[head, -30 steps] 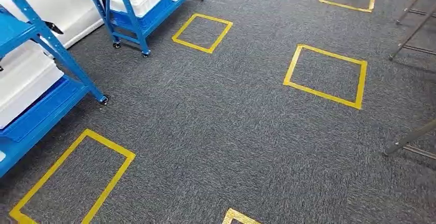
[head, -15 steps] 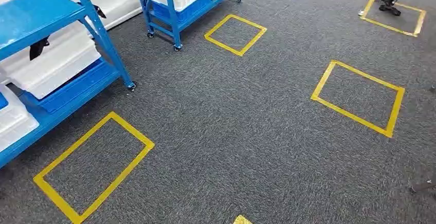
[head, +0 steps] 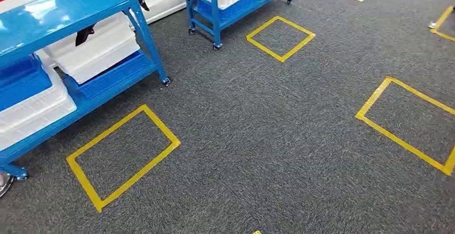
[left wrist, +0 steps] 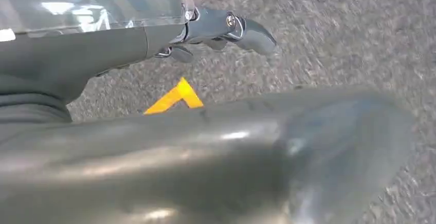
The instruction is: Take the parts from the cabinet and place them on the table.
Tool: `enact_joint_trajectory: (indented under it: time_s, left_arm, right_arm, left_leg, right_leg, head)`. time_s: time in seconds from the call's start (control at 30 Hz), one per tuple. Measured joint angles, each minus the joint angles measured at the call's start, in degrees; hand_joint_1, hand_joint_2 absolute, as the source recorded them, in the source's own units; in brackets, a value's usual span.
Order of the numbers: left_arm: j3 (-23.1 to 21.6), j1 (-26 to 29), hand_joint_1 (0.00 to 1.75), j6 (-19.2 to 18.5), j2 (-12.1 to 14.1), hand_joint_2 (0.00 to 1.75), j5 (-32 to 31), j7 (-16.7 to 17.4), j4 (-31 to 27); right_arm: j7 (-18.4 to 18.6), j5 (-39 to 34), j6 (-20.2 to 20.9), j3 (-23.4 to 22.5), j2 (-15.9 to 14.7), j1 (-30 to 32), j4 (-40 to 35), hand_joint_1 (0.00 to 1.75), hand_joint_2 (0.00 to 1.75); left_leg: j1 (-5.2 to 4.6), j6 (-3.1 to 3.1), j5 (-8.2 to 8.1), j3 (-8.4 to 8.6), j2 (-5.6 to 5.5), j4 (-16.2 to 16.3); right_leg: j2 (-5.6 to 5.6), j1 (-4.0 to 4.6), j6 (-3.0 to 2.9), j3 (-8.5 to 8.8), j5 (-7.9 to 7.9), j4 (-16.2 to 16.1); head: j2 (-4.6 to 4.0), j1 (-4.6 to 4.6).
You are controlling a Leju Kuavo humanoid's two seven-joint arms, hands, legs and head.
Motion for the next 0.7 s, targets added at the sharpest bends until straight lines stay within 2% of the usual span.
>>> enact_joint_trajectory:
  time_s: [0.03,0.07,0.1,0.13,0.23,0.27,0.3,0.33,0.37,0.4,0.43,0.47,0.5,0.53,0.57,0.6,0.63,0.67,0.7]
  left_arm:
    - [1.18,0.68,0.0,-0.35,0.33,0.0,-2.14,-1.33,-0.02]
    - [2.48,1.44,0.0,-0.92,0.78,0.0,-2.31,-2.18,0.0]
    - [3.25,1.83,0.0,-1.5,1.2,0.0,-2.48,-2.7,-0.02]
    - [3.9,2.0,0.0,-1.77,1.55,0.0,-2.61,-2.93,-0.02]
    - [5.0,2.89,0.0,-1.31,2.44,0.0,-3.31,-2.97,-0.02]
    - [5.33,3.01,0.0,-1.24,2.51,0.0,-3.47,-2.84,0.0]
    - [5.57,3.18,0.0,-1.22,2.51,0.0,-3.58,-2.84,0.02]
    - [5.68,3.06,0.0,-1.18,2.56,0.0,-3.75,-2.75,0.02]
    - [5.72,2.81,0.0,-1.18,2.53,0.0,-3.81,-2.73,0.02]
    - [5.74,2.7,0.0,-1.18,2.53,0.0,-3.84,-2.75,0.02]
    - [5.83,2.67,0.0,-1.31,2.53,0.0,-3.88,-2.73,0.02]
    - [5.9,2.69,0.0,-1.35,2.53,0.0,-3.92,-2.73,0.02]
    - [5.92,2.71,0.0,-1.35,2.51,0.0,-4.03,-2.73,0.02]
    - [5.92,2.72,0.0,-1.38,2.49,0.0,-4.1,-2.66,0.02]
    - [5.92,2.7,0.0,-1.38,2.45,0.0,-4.12,-2.53,0.02]
    - [5.92,2.64,0.0,-1.38,2.43,0.0,-4.3,-2.49,0.02]
    - [5.94,2.36,0.0,-1.35,2.45,0.0,-4.45,-2.4,0.02]
    - [5.96,2.2,0.0,-1.33,2.45,0.0,-4.49,-2.33,0.0]
    - [5.99,2.29,0.0,-1.33,2.45,0.0,-4.56,-2.23,0.0]
  right_arm:
    - [-0.18,-0.39,0.0,0.02,0.02,-0.01,-0.06,0.0,0.0]
    - [-0.44,-0.54,-0.05,0.0,0.02,0.01,-0.06,0.0,0.0]
    - [-0.48,-0.65,-0.07,0.0,0.02,0.15,-0.04,0.0,0.0]
    - [-0.48,-0.68,-0.09,0.0,0.02,0.26,-0.04,0.0,0.0]
    - [-0.48,-0.78,-0.35,0.0,0.02,-0.09,-0.06,0.0,0.0]
    - [-0.48,-0.81,-0.44,0.0,0.02,-0.33,-0.06,0.0,0.0]
    - [-0.31,-0.81,-0.72,-0.02,-0.04,-0.24,-0.06,0.0,0.0]
    - [-0.28,-0.81,-0.94,-0.02,-0.04,-0.14,-0.06,0.0,0.0]
    - [-0.26,-0.83,-1.07,-0.02,-0.04,-0.1,-0.04,0.0,0.0]
    - [-0.11,-0.83,-1.07,-0.02,-0.02,-0.09,0.0,0.0,0.0]
    - [-0.07,-0.83,-1.09,-0.02,-0.04,-0.02,0.04,0.0,0.0]
    - [-0.07,-0.83,-1.09,-0.02,-0.04,0.01,0.04,0.0,0.0]
    - [-0.07,-0.83,-1.12,-0.02,-0.04,-0.02,0.04,0.0,0.0]
    - [-0.07,-0.83,-1.14,-0.02,-0.07,-0.04,0.04,0.0,0.0]
    - [-0.05,-0.83,-1.16,-0.02,-0.11,-0.02,0.04,0.0,0.0]
    - [-0.04,-0.83,-1.18,-0.02,-0.11,0.09,0.04,0.0,0.0]
    - [-0.02,-0.83,-1.18,-0.04,-0.11,0.06,0.07,0.0,0.0]
    - [-0.02,-0.79,-1.23,-0.04,-0.11,-0.04,0.07,0.0,0.0]
    - [-0.04,-0.74,-1.27,-0.04,-0.11,-0.16,0.07,0.0,0.0]
  left_leg:
    - [-0.06,0.25,2.52,2.69,0.32,-4.98]
    - [-0.28,0.7,5.03,5.96,1.67,-10.9]
    - [-0.75,1.3,5.19,7.66,4.65,-14.56]
    - [-1.07,1.6,5.21,7.64,4.48,-14.76]
    - [-1.34,2.15,5.29,7.28,2.53,-14.86]
    - [-0.6,2.71,5.97,8.35,1.77,-15.91]
    - [-0.55,2.84,6.22,8.53,1.39,-16.41]
    - [-0.43,3.27,6.46,8.43,0.88,-16.45]
    - [-0.4,3.3,6.47,8.28,0.2,-16.43]
    - [-0.4,3.32,6.47,8.23,-0.46,-16.42]
    - [-0.4,3.32,6.47,8.2,-1.33,-16.32]
    - [-0.38,3.29,6.45,8.23,-2.1,-16.21]
    - [-0.32,3.14,6.35,8.29,-2.9,-16.1]
    - [-0.22,2.95,6.22,8.43,-3.72,-15.93]
    - [-0.13,2.68,6.03,8.53,-4.49,-15.71]
    - [-0.08,2.36,5.8,8.35,-5.06,-15.44]
    - [-0.41,1.88,5.46,7.96,-5.65,-14.74]
    - [-0.28,1.62,5.56,7.72,-6.19,-14.82]
    - [-0.18,1.29,5.61,7.4,-6.65,-15.03]
  right_leg:
    - [-0.54,0.04,0.06,0.3,-0.18,0.0]
    - [-1.08,0.1,0.17,0.68,-0.39,0.0]
    - [-1.61,0.13,0.37,0.89,-0.56,-0.01]
    - [-2.1,0.38,0.8,0.93,-0.77,0.04]
    - [-3.68,0.19,1.54,1.47,-0.87,-0.27]
    - [-3.66,0.38,2.04,1.76,-1.23,-0.18]
    - [-0.61,0.06,2.35,1.51,-2.05,1.04]
    - [1.56,-0.08,2.39,-0.17,-4.29,4.28]
    - [2.6,-0.17,2.46,-2.33,-6.51,8.62]
    - [2.98,-0.23,2.56,-4.58,-8.32,13.0]
    - [3.12,-0.23,2.71,-6.57,-9.1,16.53]
    - [3.13,-0.25,2.8,-7.15,-8.27,17.03]
    - [3.17,-0.29,2.84,-6.51,-6.21,14.96]
    - [3.44,-0.38,2.83,-4.66,-3.23,10.63]
    - [4.22,-0.54,2.8,-2.35,-0.41,5.47]
    - [6.75,-0.87,2.81,-0.65,1.04,1.2]
    - [7.94,-0.66,2.7,-0.38,0.28,0.34]
    - [6.97,-0.83,2.35,-0.57,0.39,0.47]
    - [6.58,-0.54,2.05,-0.48,0.32,0.5]
  head:
    - [0.0,0.02]
    - [0.0,-0.02]
    - [0.0,0.02]
    - [0.0,0.07]
    - [0.0,0.04]
    - [0.0,0.06]
    - [0.0,0.21]
    - [0.0,0.22]
    - [0.0,0.28]
    - [0.0,0.26]
    - [0.0,0.26]
    - [0.0,0.28]
    - [0.0,0.26]
    - [0.0,0.26]
    - [0.0,0.28]
    - [0.0,0.31]
    - [0.0,0.29]
    - [0.0,0.24]
    - [0.0,0.24]
